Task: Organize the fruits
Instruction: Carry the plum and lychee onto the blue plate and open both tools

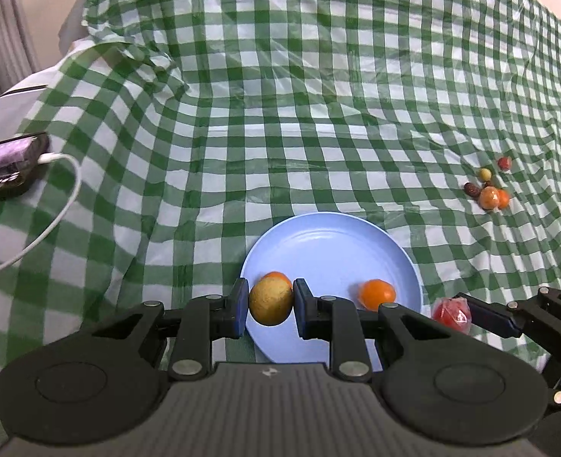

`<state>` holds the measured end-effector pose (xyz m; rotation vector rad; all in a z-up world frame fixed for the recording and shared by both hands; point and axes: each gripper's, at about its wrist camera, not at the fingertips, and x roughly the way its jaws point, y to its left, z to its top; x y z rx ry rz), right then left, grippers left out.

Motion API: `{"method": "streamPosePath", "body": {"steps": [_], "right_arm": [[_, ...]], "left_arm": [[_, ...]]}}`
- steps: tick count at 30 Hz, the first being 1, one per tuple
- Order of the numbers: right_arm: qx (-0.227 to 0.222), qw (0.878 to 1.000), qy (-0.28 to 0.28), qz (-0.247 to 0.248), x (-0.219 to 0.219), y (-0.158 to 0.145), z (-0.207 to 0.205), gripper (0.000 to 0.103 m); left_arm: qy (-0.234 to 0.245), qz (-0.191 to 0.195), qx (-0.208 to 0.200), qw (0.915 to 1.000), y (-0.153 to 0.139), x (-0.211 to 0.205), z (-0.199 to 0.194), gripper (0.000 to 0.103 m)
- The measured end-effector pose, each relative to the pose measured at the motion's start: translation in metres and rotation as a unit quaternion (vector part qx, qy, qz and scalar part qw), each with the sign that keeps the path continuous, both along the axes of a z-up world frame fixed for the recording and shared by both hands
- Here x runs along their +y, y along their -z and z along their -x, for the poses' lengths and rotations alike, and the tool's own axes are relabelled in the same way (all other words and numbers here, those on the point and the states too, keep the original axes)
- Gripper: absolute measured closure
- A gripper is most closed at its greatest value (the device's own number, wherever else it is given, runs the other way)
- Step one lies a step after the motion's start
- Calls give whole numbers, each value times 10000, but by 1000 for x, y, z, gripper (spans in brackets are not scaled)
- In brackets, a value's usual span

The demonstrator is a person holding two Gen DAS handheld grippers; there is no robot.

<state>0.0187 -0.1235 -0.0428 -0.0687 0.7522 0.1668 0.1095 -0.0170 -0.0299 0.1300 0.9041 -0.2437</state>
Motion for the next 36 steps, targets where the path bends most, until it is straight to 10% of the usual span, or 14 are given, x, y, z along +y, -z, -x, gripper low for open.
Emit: {"method": "streamPosePath", "body": {"steps": [23, 24, 26, 27, 30, 36], "right_arm": [[706, 9975, 74, 59, 0, 62, -74, 70], [726, 9973, 76, 61, 0, 64, -76, 70], [765, 9970, 108, -17, -2, 64, -79, 69], [772, 9969, 132, -56, -2, 63, -80, 60], [715, 9971, 236, -82, -3, 53, -74, 22], [661, 9977, 150, -42, -3, 27, -32, 6]], "left_arm": [[426, -548, 479, 9964, 76, -31, -72, 74], [448, -532, 459, 9965, 77, -31, -73, 70], [506, -438, 408, 9969, 75, -31, -72, 11], [449, -432, 300, 9976, 70, -30, -70, 1], [434, -307, -74, 9986, 51, -24, -56, 0], [474, -129, -37, 9988, 22, -7, -9, 0]]}}
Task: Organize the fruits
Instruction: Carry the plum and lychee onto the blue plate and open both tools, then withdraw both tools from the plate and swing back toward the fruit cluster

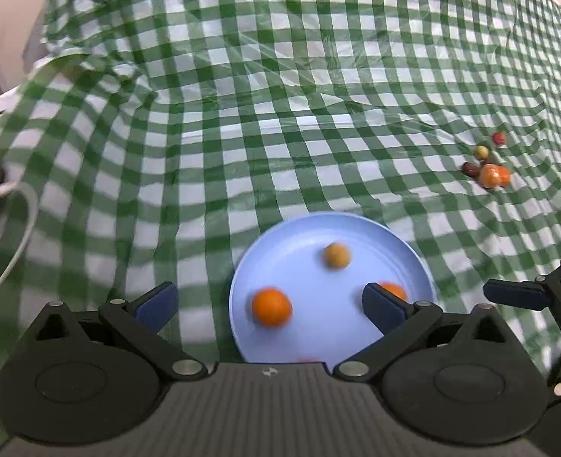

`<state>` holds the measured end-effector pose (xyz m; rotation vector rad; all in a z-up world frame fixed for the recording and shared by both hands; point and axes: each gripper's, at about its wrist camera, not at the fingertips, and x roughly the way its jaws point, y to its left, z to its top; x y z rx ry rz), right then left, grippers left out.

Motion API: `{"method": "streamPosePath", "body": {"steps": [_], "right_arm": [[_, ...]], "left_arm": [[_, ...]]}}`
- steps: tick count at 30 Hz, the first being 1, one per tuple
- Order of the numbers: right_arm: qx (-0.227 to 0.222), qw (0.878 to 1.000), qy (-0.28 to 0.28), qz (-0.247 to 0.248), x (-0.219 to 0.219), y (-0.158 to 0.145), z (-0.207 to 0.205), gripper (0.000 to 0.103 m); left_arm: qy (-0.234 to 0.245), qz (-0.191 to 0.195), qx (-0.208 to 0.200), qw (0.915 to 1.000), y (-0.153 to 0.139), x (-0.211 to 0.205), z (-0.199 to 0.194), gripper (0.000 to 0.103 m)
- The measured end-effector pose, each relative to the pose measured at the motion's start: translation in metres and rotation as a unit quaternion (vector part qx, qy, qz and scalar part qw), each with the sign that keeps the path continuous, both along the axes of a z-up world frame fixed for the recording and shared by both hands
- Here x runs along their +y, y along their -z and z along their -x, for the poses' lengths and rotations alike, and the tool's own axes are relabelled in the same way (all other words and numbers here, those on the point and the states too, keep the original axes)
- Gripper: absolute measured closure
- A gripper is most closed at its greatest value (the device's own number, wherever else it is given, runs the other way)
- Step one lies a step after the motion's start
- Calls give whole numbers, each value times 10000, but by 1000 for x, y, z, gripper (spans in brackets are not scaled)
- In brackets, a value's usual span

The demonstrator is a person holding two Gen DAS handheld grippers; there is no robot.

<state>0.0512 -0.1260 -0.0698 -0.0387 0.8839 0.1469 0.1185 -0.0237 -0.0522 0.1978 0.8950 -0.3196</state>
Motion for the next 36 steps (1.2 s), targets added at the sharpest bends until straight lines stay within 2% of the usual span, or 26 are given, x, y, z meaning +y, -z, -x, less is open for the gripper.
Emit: {"method": "streamPosePath", "body": {"steps": [5, 9, 14, 24, 36], "right_arm": [[-79, 9999, -94, -9, 5, -19, 41, 2], [-294, 9994, -135, 88, 10, -32, 59, 1], [-617, 9980, -76, 147, 12, -47, 75, 1], [-907, 9953, -96, 312, 18, -61, 99, 1], [-998, 9944, -30, 359, 18, -64, 105, 1]], "left_arm": [[-200, -7, 71, 9998, -13, 18, 44, 0], [-394, -162, -138, 9990, -27, 36, 69, 0], [-501, -85, -420, 9978, -46, 50, 91, 0], [-401, -35, -607, 9973, -59, 41, 111, 0], [-405, 9, -585, 9975, -62, 38, 115, 0]]}}
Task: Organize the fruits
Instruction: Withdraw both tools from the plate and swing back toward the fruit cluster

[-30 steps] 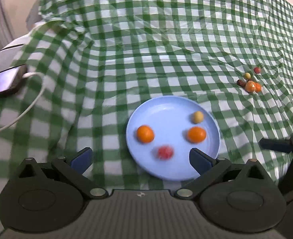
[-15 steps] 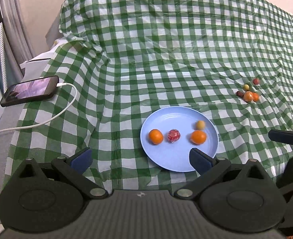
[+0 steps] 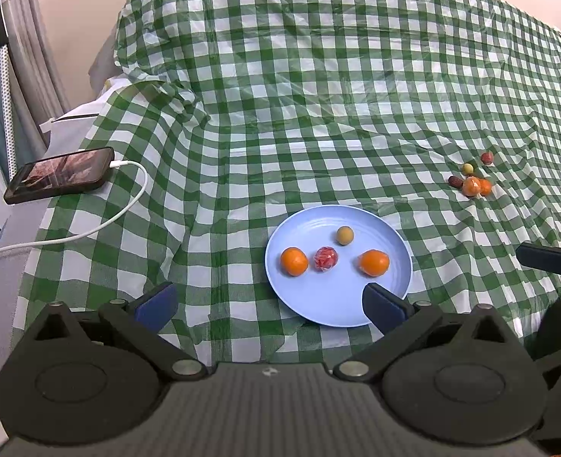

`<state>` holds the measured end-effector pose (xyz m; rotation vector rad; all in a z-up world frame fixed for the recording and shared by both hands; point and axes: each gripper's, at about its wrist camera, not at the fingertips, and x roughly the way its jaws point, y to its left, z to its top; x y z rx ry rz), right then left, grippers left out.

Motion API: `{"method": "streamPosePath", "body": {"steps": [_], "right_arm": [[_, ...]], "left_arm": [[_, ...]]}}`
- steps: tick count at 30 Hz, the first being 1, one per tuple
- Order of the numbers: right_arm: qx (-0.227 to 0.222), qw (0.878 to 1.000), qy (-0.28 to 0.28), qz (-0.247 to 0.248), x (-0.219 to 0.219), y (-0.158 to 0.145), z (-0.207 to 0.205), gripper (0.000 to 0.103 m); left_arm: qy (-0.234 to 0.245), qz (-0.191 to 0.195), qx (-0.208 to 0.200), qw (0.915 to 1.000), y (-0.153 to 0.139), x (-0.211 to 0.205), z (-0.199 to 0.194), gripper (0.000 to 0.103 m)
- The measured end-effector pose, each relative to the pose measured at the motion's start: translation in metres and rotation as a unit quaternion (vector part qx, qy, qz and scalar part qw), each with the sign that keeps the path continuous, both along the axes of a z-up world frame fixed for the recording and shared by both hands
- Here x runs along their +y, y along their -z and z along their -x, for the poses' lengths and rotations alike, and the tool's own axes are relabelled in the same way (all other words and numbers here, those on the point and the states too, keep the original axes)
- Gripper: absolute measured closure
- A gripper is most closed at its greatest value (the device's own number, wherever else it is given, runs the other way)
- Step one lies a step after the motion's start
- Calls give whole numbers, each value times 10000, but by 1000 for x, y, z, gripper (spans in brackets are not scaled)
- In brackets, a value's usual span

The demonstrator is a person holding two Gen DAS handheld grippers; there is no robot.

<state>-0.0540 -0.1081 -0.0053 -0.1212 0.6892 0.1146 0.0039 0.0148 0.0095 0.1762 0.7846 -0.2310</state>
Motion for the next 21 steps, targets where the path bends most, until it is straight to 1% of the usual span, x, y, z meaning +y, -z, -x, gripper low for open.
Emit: {"method": "streamPosePath", "body": {"steps": [8, 14, 17, 19, 21], "right_arm": [[60, 10000, 18, -10, 0, 2, 0, 1], [142, 9999, 81, -13, -1, 4, -3, 1], [186, 9998, 120, 6, 0, 6, -5, 1], [245, 9996, 153, 22, -1, 8, -8, 1], [316, 9993, 191, 44, -1, 11, -12, 1]], "left_arm": [[63, -63, 43, 10000, 4, -4, -2, 0], [95, -12, 87, 9999, 8, -5, -6, 0], [203, -47, -112, 9997, 7, -8, -9, 0], [413, -135, -444, 9981, 1, -11, -12, 0], [618, -265, -823, 9943, -8, -15, -20, 0]]}}
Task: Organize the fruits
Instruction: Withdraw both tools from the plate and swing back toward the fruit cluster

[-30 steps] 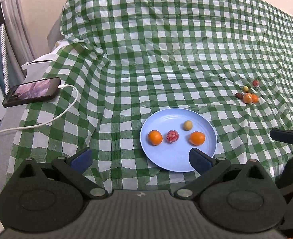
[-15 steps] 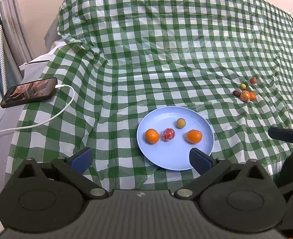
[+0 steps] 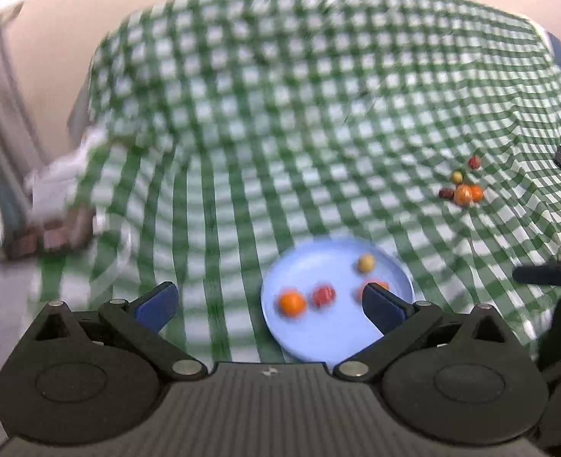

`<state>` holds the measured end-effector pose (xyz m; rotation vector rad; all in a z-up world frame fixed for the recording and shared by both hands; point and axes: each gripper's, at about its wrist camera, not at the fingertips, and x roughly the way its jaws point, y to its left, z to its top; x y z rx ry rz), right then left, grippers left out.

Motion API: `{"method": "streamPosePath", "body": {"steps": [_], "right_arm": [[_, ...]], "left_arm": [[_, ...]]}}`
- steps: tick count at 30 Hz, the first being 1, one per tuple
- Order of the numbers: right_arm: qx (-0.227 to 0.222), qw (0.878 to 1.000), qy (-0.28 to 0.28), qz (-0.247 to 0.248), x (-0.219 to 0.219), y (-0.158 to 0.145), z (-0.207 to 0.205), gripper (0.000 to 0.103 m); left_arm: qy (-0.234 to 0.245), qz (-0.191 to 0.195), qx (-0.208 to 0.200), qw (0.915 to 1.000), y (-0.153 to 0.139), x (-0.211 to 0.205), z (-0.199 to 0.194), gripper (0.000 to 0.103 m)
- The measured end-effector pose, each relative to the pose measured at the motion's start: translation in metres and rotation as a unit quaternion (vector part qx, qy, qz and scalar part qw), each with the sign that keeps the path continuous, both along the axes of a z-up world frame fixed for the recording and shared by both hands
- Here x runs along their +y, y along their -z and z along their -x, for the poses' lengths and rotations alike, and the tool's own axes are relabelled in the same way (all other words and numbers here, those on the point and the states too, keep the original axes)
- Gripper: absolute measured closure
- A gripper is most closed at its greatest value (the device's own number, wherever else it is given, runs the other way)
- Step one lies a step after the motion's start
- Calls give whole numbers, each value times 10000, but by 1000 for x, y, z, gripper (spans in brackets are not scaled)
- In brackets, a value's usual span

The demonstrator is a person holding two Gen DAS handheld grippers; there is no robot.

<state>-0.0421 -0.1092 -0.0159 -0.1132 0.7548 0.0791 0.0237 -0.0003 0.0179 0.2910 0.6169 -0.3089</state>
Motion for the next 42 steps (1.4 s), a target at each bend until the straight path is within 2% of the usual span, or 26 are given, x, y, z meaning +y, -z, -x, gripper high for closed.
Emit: {"method": "streamPosePath", "body": {"steps": [3, 6, 9, 17, 22, 24, 26, 27, 31, 35, 42], "right_arm": [[114, 9999, 34, 46, 1, 4, -5, 1], [246, 9996, 14, 125, 3, 9, -11, 1], [380, 9990, -13, 237, 6, 14, -17, 1], [837, 9953, -72, 472, 15, 31, -36, 1], [967, 9928, -310, 627, 27, 37, -40, 1], [1012, 9921, -361, 653, 29, 39, -42, 1], [1069, 9915, -353, 655, 30, 40, -44, 1], [1099, 9913, -339, 645, 29, 41, -44, 1], [1115, 9917, -263, 587, 26, 40, -44, 1], [1073, 9929, -155, 489, 19, 37, -43, 1], [750, 9968, 108, 245, 9, 24, -32, 1]], "left_arm": [[128, -207, -641, 9976, -14, -2, -21, 0], [95, -681, -1336, 9886, -26, 2, -57, 0], [-107, -1097, -1674, 9797, -27, 15, -105, 0], [-817, -1538, -1318, 9759, 3, 74, -205, 0], [-1108, -1621, -1024, 9752, 23, 96, -233, 0], [-1082, -1637, -788, 9774, 31, 97, -239, 0], [-883, -1533, -467, 9831, 33, 93, -241, 0], [-789, -1499, -462, 9845, 30, 88, -238, 0], [-654, -1184, -981, 9859, 2, 73, -209, 0], [-481, -629, -1063, 9912, -28, 60, -182, 0], [-21, -711, -1184, 9904, -39, 13, -130, 0]]}}
